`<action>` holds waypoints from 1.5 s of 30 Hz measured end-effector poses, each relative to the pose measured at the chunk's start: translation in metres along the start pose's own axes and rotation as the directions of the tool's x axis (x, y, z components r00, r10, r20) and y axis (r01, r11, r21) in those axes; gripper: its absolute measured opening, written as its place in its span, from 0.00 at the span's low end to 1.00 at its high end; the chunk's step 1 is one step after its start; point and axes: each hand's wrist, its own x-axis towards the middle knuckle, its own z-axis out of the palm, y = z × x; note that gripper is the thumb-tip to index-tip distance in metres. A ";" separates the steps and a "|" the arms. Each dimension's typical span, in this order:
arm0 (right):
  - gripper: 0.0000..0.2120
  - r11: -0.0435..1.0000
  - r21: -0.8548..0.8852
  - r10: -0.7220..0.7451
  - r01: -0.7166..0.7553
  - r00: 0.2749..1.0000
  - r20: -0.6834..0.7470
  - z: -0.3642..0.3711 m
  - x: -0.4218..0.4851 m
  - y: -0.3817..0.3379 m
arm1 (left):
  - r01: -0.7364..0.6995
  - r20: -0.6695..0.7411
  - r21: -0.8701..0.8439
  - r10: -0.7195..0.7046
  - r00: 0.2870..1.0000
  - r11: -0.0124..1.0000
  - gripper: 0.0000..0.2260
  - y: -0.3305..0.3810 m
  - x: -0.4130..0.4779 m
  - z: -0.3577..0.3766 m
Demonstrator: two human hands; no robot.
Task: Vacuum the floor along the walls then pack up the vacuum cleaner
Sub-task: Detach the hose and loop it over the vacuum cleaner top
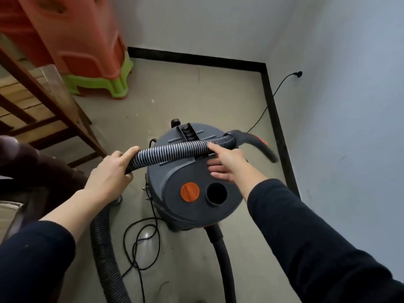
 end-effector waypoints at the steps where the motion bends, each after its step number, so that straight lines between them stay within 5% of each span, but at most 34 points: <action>1: 0.23 0.996 -0.072 -0.049 0.045 0.997 -0.055 0.000 0.005 0.000 | 0.009 0.009 -0.031 -0.008 1.000 0.999 0.31 -0.002 0.002 0.007; 3: 0.27 0.925 -0.318 -0.277 0.209 0.943 -0.185 -0.003 0.016 -0.002 | 0.030 0.021 -0.081 -0.029 0.999 0.996 0.31 -0.004 0.005 0.018; 4: 0.29 0.815 -0.499 -0.438 0.296 0.878 -0.195 -0.006 0.019 -0.005 | 0.041 0.035 -0.095 -0.037 0.999 0.995 0.30 -0.004 0.006 0.022; 6: 0.34 0.464 -0.789 -0.654 0.401 0.756 0.000 -0.011 0.019 -0.013 | 0.062 0.062 -0.114 -0.055 0.997 0.992 0.31 -0.007 0.008 0.031; 9: 0.39 0.006 -0.902 -0.592 0.432 0.729 0.345 -0.010 0.017 -0.025 | 0.093 0.074 -0.155 -0.082 0.994 0.984 0.33 -0.013 0.014 0.039; 11: 0.41 -0.082 -0.894 -0.592 0.441 0.700 0.400 -0.004 0.025 -0.032 | 0.076 0.058 -0.199 -0.066 0.996 0.977 0.32 -0.017 0.019 0.042; 16: 0.38 -0.095 -0.895 -0.499 0.437 0.757 0.422 0.013 0.037 -0.056 | 0.041 -0.106 -0.169 -0.059 0.993 0.985 0.32 -0.025 0.037 0.038; 20: 0.34 -0.225 -0.883 -0.577 0.413 0.674 0.462 0.010 0.040 -0.067 | -0.038 -0.246 -0.163 -0.003 0.969 0.986 0.31 -0.019 0.048 0.023; 23: 0.36 -0.219 -0.861 -0.570 0.459 0.656 0.495 0.011 0.041 -0.070 | -0.175 -0.278 -0.123 0.136 0.951 0.977 0.31 -0.015 0.046 0.011; 26: 0.23 -0.201 -0.834 -0.469 0.514 0.697 0.542 0.007 0.039 -0.068 | -0.212 -0.329 -0.084 0.174 0.928 0.974 0.30 -0.019 0.041 -0.002; 31: 0.12 0.169 -0.703 -0.540 0.691 0.661 0.521 -0.008 0.044 -0.054 | -0.005 -0.303 -0.058 -0.013 0.953 0.998 0.32 -0.008 0.042 -0.009; 36: 0.11 0.147 -0.703 -0.429 0.696 0.686 0.588 -0.044 0.065 -0.041 | 0.230 -0.043 -0.303 -0.254 0.966 0.925 0.33 0.042 0.030 0.041; 41: 0.17 0.043 -0.620 -0.326 0.783 0.598 0.732 -0.066 0.089 -0.054 | 0.349 -0.174 -0.397 -0.443 0.879 0.849 0.30 0.078 0.035 0.061; 45: 0.27 -0.005 -0.577 -0.278 0.817 0.553 0.786 -0.081 0.103 -0.070 | 0.420 -0.139 -0.381 -0.500 0.855 0.824 0.28 0.126 0.032 0.062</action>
